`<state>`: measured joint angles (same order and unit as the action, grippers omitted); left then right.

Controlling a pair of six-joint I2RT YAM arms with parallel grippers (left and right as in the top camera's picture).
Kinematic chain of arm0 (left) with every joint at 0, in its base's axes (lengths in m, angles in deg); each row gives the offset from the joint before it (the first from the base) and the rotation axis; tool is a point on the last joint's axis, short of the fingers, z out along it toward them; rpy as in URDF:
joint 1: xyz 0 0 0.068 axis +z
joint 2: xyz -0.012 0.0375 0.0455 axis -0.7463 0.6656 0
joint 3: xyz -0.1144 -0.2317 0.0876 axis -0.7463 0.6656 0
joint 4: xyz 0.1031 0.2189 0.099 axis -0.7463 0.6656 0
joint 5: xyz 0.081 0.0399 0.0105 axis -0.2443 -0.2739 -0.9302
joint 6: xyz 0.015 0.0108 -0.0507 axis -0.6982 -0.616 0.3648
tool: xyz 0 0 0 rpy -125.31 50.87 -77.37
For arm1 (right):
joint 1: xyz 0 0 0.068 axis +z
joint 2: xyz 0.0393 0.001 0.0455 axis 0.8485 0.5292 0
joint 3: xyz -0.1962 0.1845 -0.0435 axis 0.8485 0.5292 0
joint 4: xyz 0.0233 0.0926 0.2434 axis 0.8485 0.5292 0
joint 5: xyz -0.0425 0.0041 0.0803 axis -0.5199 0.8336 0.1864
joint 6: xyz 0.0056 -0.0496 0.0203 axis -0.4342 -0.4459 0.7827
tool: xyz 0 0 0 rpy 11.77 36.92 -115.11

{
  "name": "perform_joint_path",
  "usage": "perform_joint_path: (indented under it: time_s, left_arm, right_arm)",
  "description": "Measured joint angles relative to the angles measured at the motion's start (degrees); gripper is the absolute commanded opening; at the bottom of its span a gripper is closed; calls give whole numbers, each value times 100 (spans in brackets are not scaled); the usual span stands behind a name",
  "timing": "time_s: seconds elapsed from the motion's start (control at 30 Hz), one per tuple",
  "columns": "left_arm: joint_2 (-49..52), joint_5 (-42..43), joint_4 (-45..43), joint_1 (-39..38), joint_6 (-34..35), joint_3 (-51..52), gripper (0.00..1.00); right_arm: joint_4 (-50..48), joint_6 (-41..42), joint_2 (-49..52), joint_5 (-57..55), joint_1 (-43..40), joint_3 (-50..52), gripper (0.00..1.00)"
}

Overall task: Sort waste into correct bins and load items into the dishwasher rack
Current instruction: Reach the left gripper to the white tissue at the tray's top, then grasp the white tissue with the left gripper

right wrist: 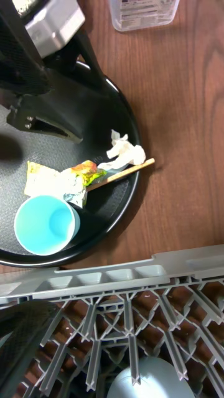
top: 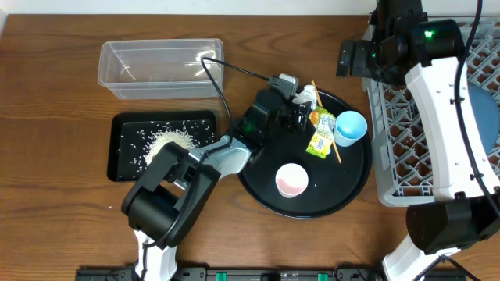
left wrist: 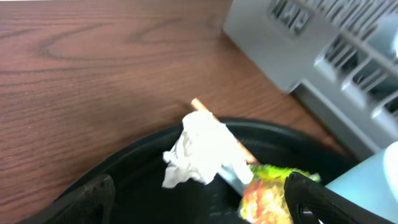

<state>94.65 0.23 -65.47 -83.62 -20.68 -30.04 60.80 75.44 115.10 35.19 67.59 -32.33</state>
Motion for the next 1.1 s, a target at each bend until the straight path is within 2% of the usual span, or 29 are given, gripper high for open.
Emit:
perform_joint_path:
  time_s: [0.07, 0.13, 0.27, 0.37, 0.5, 0.7, 1.1]
  left_arm:
    - [0, -2, 114, -2, -168, -9, 88]
    - [0, -11, 590, -26, -367, -118, 99]
    - [4, -20, 1947, -105, -525, -686, 98]
    - [7, -17, 2490, -146, -601, -1296, 98]
    - [7, 13, 2588, -149, -680, -1825, 98]
    - [92, 116, 2791, -151, -861, -1976, 98]
    - [872, 160, 2214, -149, -898, -1976, 98]
  right_arm:
    - [0, 0, 0, 0, 0, 0, 99]
    - [-2, 0, 0, 0, 0, 0, 99]
    - [0, 0, 0, 0, 0, 0, 99]
    - [0, 0, 0, 0, 0, 0, 99]
    - [-2, 0, 0, 0, 0, 0, 99]
    - [-2, 0, 0, 0, 0, 0, 99]
    - [2, 0, 0, 2, 0, 0, 99]
